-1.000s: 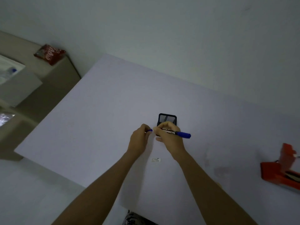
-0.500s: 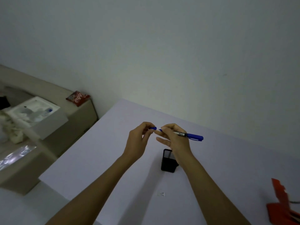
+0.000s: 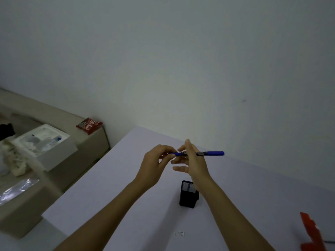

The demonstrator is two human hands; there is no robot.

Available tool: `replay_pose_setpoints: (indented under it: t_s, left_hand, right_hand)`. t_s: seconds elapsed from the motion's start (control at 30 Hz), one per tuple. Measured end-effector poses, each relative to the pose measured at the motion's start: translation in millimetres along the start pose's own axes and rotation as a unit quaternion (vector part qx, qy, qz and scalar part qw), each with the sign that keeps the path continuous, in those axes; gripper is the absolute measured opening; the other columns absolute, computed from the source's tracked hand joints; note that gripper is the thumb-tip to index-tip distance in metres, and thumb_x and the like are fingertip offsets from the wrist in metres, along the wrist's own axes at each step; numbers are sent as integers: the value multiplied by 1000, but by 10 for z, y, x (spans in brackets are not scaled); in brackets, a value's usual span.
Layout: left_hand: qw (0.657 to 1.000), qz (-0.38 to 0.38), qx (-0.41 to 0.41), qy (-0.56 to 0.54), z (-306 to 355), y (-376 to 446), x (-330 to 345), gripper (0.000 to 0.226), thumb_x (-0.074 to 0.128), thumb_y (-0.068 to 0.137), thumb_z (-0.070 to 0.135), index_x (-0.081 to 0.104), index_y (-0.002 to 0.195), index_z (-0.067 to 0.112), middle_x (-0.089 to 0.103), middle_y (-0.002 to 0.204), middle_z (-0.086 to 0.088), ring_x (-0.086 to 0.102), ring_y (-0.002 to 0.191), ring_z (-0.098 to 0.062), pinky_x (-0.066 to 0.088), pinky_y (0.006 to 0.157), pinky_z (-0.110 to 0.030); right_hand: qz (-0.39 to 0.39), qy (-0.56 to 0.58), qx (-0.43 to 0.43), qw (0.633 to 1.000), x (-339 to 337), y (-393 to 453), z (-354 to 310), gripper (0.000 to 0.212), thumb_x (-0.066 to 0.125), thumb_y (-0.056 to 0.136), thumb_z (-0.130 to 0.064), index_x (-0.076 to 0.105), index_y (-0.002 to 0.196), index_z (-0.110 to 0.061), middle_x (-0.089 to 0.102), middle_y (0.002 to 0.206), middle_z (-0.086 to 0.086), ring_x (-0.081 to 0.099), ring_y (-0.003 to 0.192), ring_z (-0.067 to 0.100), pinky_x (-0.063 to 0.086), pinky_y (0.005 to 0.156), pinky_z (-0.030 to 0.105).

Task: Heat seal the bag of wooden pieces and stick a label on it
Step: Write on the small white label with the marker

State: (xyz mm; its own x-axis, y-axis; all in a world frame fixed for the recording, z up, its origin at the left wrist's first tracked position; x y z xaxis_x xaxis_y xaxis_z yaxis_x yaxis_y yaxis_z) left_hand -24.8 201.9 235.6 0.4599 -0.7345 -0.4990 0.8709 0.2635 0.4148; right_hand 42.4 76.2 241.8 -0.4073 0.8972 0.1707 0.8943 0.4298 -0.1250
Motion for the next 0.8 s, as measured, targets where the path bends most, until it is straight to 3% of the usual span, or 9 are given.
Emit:
replay_pose_setpoints:
  t_s: [0.13, 0.3, 0.43, 0.6, 0.7, 0.8]
  left_hand:
    - [999, -2, -9, -48, 194, 27, -17, 12, 60, 92, 17, 70, 99, 19, 69, 92, 12, 63, 87, 1, 47, 76, -8]
    - [998, 17, 7, -62, 429, 141, -52, 13, 63, 90, 14, 71, 95, 24, 68, 84, 20, 64, 81, 2, 48, 73, -8]
    - [998, 9, 7, -64, 485, 194, -12, 14, 63, 90, 13, 73, 97, 19, 71, 86, 15, 66, 81, 0, 51, 76, -12]
    - [997, 18, 8, -73, 490, 192, 62, 14, 63, 90, 10, 74, 95, 16, 69, 81, 19, 65, 77, 4, 46, 70, -5]
    - [996, 26, 12, -81, 488, 186, 64, 14, 63, 89, 9, 73, 96, 17, 68, 82, 21, 65, 78, 5, 46, 71, -5]
    - [998, -1, 8, -56, 399, 191, 11, 15, 61, 91, 16, 70, 102, 19, 68, 86, 20, 64, 82, 5, 46, 72, -4]
  right_hand:
    - [17, 25, -22, 999, 31, 22, -40, 49, 26, 100, -50, 63, 93, -18, 65, 84, 10, 65, 87, 23, 59, 72, 40]
    - [7, 92, -40, 995, 71, 43, -134, 50, 26, 102, -45, 70, 106, -21, 65, 117, 17, 63, 111, 29, 56, 83, 43]
    - [-7, 112, -33, 993, 38, 43, -168, 49, 24, 100, -32, 70, 107, -16, 67, 115, 16, 62, 112, 30, 55, 85, 44]
    - [-27, 108, -35, 993, 8, 69, -229, 51, 25, 96, -26, 75, 101, -14, 69, 111, 13, 63, 112, 28, 56, 87, 44]
    - [-32, 75, -36, 996, 13, 76, -284, 49, 27, 97, -26, 74, 105, -15, 69, 114, 10, 62, 113, 25, 54, 91, 44]
    - [-50, -33, -23, 998, -41, 81, -297, 43, 32, 101, -37, 69, 112, -20, 66, 119, 4, 58, 115, 17, 51, 97, 43]
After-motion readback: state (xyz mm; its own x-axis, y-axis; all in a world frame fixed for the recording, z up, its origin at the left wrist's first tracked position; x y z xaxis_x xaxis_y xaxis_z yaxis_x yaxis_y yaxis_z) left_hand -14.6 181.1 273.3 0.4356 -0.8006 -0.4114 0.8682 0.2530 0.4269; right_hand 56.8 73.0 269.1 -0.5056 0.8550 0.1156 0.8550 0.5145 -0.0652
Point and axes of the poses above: each hand's wrist, its own y-axis towards the middle knuckle, its own x-axis out of the palm, z = x × y, the point moved 1 cm from there along y, towards the middle knuckle
